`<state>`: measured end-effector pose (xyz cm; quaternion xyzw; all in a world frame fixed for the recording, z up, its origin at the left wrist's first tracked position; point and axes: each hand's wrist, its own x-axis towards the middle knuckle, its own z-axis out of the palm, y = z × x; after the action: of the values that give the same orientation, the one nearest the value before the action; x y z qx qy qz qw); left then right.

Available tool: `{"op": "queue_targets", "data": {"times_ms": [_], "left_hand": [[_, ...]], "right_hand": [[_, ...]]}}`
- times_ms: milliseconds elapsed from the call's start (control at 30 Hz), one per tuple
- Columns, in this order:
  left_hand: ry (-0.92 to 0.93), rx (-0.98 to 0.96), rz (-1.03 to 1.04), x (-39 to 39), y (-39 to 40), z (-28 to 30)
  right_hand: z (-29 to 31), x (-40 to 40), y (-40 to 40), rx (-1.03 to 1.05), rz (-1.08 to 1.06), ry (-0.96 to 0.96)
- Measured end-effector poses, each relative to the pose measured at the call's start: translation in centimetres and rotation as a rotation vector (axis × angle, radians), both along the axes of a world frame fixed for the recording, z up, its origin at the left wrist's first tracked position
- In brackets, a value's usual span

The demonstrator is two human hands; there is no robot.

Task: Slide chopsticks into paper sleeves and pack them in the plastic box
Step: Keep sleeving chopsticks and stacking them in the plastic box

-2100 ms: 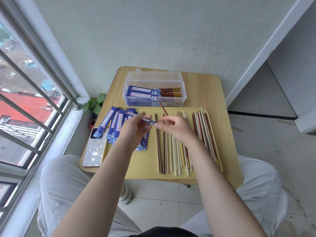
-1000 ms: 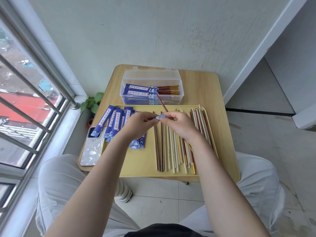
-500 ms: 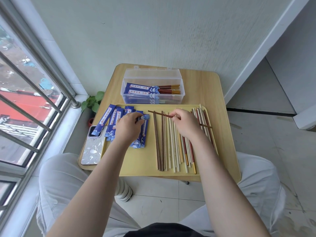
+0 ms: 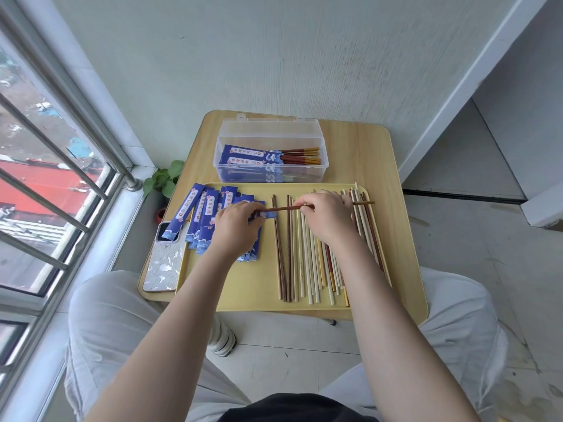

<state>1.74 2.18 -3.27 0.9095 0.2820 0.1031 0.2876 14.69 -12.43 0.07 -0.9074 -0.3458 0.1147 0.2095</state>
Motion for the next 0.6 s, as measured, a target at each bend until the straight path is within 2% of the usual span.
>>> {"op": "queue_targets", "data": {"times_ms": [167,267,467,600], "left_hand": [[-0.059,-0.053,0.084,-0.5,0.5,-0.1],[-0.064,-0.088,0.044,-0.4,0.2,0.3],[0.007,0.0,-0.101,0.3,-1.1,0.4],[0.008,-0.032,-0.139,0.5,-2.2,0.7]], "right_hand": [[-0.1,0.8,-0.7,-0.011,-0.057,-0.039],[-0.2,0.8,-0.7,-0.006,-0.06,-0.042],[-0.2,-0.3,0.2,-0.005,0.002,-0.076],[0.3,-0.8,0.2,-0.057,-0.006,-0.121]]}}
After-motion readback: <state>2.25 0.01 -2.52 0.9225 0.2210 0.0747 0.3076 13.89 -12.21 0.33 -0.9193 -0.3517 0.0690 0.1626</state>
